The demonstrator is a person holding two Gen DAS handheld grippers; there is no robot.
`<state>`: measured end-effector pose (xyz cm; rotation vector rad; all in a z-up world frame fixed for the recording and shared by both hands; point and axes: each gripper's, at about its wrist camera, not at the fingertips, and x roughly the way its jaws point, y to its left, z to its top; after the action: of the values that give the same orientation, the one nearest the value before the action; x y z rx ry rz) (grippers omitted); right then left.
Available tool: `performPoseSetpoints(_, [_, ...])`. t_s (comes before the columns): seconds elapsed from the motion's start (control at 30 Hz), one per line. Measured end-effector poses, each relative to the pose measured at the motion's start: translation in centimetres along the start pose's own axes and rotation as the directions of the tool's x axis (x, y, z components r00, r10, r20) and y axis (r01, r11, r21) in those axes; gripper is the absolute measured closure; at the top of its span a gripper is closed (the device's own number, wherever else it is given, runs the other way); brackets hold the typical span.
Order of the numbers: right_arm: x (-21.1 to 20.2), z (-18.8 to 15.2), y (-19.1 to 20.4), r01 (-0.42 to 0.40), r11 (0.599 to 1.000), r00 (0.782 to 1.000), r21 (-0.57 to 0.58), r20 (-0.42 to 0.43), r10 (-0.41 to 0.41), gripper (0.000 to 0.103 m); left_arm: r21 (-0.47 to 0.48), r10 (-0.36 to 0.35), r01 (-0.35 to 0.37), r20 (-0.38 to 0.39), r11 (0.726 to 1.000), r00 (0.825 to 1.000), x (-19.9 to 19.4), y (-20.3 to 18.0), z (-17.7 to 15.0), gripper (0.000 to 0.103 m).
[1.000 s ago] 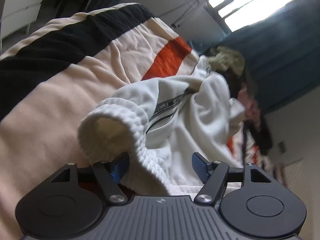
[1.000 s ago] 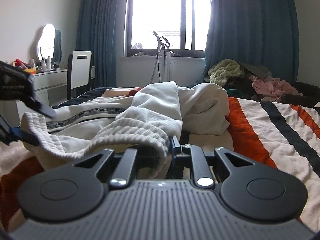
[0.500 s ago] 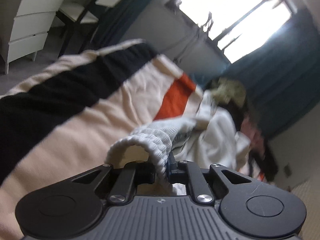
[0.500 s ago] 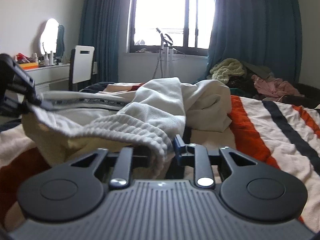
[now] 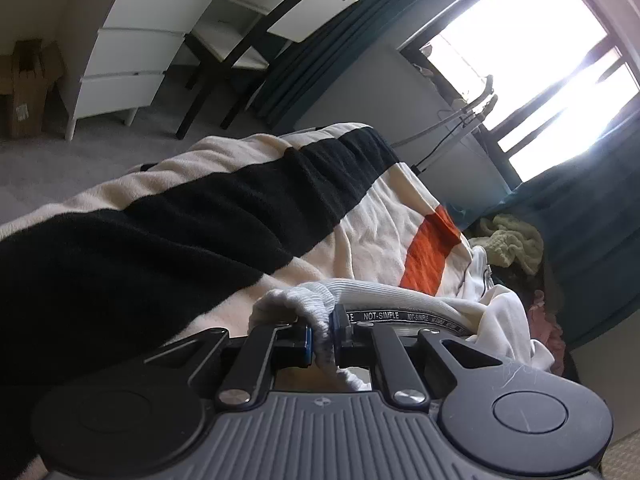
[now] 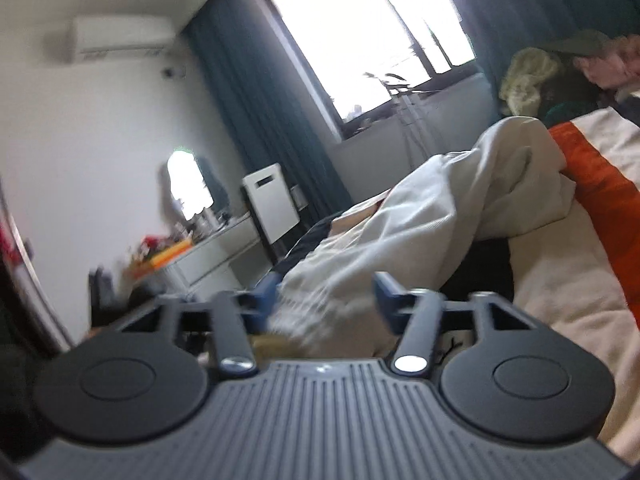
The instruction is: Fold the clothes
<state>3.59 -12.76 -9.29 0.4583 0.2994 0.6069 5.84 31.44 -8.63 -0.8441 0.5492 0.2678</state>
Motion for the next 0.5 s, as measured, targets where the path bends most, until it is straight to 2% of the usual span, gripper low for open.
performPoseSetpoints(0.03, [0.5,0.3,-0.1,0.008,1.0,1.0,-0.004,-0.001,-0.008,0.073,0.003,0.001,-0.001,0.004,1.0,1.0,0.0,0.0,0.1,0.093])
performPoseSetpoints(0.1, [1.8,0.4,-0.1,0.019,0.999,1.0,-0.032,-0.019,-0.02,0.073,0.008,0.003,-0.003,0.008,1.0,1.0,0.1,0.0,0.1,0.093])
performPoseSetpoints(0.17, [3.5,-0.4,0.1,0.019,0.997,0.994,-0.07,-0.102,-0.026,0.074,-0.004,0.002,-0.002,0.014,1.0,1.0,0.0,0.3,0.2,0.094])
performPoseSetpoints(0.23, [5.1,-2.2,0.6,-0.006,0.991,0.973,-0.133,-0.231,-0.025,0.075,-0.034,-0.003,0.003,0.019,0.999,1.0,-0.2,0.8,0.3,0.094])
performPoseSetpoints(0.3, [6.4,-4.3,1.4,-0.041,0.975,0.935,-0.217,-0.354,-0.039,0.076,-0.059,-0.005,0.006,0.017,0.998,1.0,-0.3,1.2,0.4,0.094])
performPoseSetpoints(0.33, [6.6,-5.0,1.9,-0.052,0.963,0.928,-0.264,-0.37,-0.051,0.076,-0.061,-0.003,0.003,0.014,0.998,1.0,-0.3,1.3,0.4,0.094])
performPoseSetpoints(0.43, [6.3,-5.1,2.9,-0.048,0.944,0.93,-0.326,-0.36,-0.077,0.075,-0.048,-0.006,0.006,0.001,0.999,1.0,-0.5,1.1,0.3,0.094])
performPoseSetpoints(0.5, [5.7,-4.7,2.7,-0.046,0.955,0.933,-0.294,-0.354,-0.064,0.074,-0.041,-0.003,0.003,-0.018,0.999,1.0,-0.7,1.1,0.3,0.092])
